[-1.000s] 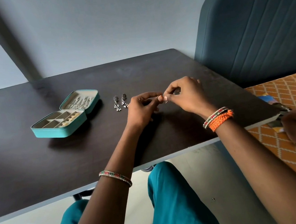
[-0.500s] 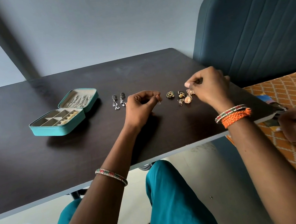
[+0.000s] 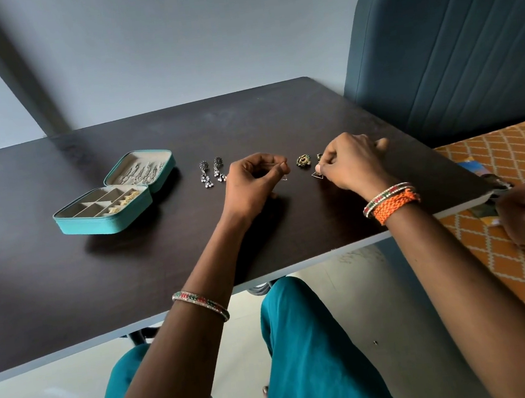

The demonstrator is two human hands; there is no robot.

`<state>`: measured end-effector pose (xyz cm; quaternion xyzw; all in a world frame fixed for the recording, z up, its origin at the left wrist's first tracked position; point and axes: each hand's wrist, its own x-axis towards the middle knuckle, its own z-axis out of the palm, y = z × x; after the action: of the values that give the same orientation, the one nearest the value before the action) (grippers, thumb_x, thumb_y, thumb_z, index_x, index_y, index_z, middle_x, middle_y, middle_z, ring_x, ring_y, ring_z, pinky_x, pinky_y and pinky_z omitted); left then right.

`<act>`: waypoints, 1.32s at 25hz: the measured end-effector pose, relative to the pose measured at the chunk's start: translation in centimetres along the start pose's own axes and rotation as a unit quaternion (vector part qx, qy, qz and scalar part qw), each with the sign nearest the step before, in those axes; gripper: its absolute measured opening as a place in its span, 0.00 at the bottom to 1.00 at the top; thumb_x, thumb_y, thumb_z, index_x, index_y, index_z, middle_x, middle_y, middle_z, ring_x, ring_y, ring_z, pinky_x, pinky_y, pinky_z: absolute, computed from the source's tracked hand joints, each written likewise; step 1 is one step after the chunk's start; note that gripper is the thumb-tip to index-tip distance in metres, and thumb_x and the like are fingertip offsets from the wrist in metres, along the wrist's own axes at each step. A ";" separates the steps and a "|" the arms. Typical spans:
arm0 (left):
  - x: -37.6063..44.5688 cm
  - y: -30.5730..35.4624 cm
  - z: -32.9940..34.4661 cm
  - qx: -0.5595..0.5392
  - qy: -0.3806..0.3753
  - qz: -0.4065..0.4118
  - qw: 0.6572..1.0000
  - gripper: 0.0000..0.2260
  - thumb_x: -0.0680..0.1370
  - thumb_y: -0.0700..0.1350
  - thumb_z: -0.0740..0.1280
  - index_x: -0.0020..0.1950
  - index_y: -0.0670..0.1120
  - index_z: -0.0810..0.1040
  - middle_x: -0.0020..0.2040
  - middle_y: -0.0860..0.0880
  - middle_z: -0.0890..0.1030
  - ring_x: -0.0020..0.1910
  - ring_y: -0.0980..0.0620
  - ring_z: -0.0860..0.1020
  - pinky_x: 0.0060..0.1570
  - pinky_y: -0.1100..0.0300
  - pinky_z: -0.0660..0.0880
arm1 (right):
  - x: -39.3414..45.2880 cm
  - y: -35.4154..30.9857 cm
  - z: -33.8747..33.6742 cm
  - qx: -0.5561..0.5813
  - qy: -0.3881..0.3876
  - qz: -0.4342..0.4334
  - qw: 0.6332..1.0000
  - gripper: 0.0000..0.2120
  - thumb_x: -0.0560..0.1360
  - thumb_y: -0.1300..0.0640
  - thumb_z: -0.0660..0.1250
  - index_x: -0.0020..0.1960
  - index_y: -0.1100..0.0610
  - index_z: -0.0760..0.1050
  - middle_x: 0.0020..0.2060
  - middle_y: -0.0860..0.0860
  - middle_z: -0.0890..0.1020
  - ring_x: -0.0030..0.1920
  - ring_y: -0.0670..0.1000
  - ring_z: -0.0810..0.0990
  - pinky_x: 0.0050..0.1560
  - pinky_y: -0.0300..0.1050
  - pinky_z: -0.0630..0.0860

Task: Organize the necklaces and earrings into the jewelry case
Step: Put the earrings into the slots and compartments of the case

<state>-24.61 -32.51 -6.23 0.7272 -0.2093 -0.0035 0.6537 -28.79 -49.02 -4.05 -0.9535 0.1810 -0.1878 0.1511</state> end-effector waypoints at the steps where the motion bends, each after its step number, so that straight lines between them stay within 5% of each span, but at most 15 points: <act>1: 0.0 0.0 0.0 -0.001 0.001 -0.001 1.000 0.05 0.76 0.40 0.70 0.43 0.50 0.80 0.38 0.53 0.83 0.41 0.57 0.80 0.27 0.66 0.74 | 0.0 -0.2 -0.1 0.004 -0.002 -0.007 1.000 0.05 0.72 0.53 0.70 0.39 0.52 0.82 0.42 0.49 0.83 0.55 0.56 0.75 0.51 0.51 0.59; 6: -0.2 0.5 0.0 -0.027 0.008 -0.003 1.000 0.03 0.75 0.39 0.70 0.44 0.47 0.80 0.36 0.55 0.83 0.38 0.61 0.80 0.29 0.67 0.75 | 0.0 -0.8 -0.5 0.156 -0.037 -0.012 0.987 0.05 0.68 0.50 0.72 0.36 0.50 0.81 0.36 0.43 0.81 0.50 0.49 0.79 0.56 0.47 0.60; 9: -0.8 1.8 0.1 -0.079 0.016 -0.023 0.996 0.04 0.76 0.38 0.69 0.44 0.47 0.80 0.36 0.55 0.83 0.35 0.63 0.79 0.32 0.67 0.75 | -0.5 -1.3 -1.3 0.347 -0.071 -0.010 0.935 0.07 0.67 0.52 0.74 0.34 0.53 0.80 0.37 0.50 0.85 0.37 0.44 0.80 0.46 0.41 0.76; 11: -1.8 2.4 -0.2 -0.125 0.021 -0.058 0.990 0.04 0.77 0.40 0.68 0.45 0.48 0.80 0.38 0.52 0.83 0.36 0.60 0.79 0.33 0.65 0.75 | -1.4 -2.1 -2.1 0.441 -0.096 -0.014 0.892 0.07 0.70 0.60 0.73 0.36 0.56 0.77 0.37 0.56 0.83 0.34 0.45 0.78 0.38 0.35 0.75; 14: -3.4 2.6 -1.1 -0.188 0.023 -0.085 0.978 0.02 0.76 0.40 0.68 0.46 0.46 0.80 0.37 0.52 0.84 0.35 0.58 0.81 0.33 0.66 0.76 | -2.8 -3.3 -2.9 0.511 -0.128 -0.029 0.849 0.07 0.71 0.65 0.72 0.39 0.58 0.75 0.39 0.59 0.81 0.39 0.50 0.80 0.43 0.41 0.79; 21: -6.9 4.2 -5.5 -0.214 0.057 -0.097 0.970 0.04 0.76 0.34 0.67 0.48 0.41 0.80 0.33 0.50 0.84 0.34 0.58 0.82 0.38 0.67 0.79 | -5.7 -6.6 -2.4 0.501 -0.175 -0.090 0.843 0.06 0.71 0.69 0.70 0.47 0.61 0.80 0.40 0.59 0.83 0.37 0.47 0.82 0.42 0.38 0.81; 26: -9.2 2.3 -9.7 0.100 0.140 -0.063 0.983 0.03 0.73 0.43 0.73 0.45 0.50 0.83 0.39 0.52 0.85 0.40 0.57 0.82 0.40 0.64 0.77 | -7.1 -10.3 1.5 0.467 -0.212 -0.121 0.850 0.11 0.69 0.73 0.70 0.39 0.57 0.79 0.34 0.55 0.82 0.32 0.46 0.82 0.39 0.39 0.80; 33: -10.3 1.0 -12.8 0.150 0.136 -0.084 0.976 0.03 0.72 0.45 0.74 0.45 0.50 0.85 0.40 0.52 0.85 0.39 0.58 0.81 0.45 0.61 0.79 | -6.5 -13.2 5.2 0.394 -0.208 -0.150 0.883 0.11 0.66 0.65 0.76 0.34 0.49 0.80 0.32 0.50 0.85 0.36 0.48 0.84 0.49 0.53 0.81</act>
<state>-30.70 -17.24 -6.20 0.8259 -0.0545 0.0719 0.5566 -28.48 -33.53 -5.93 -0.8485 -0.0884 -0.0618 0.5181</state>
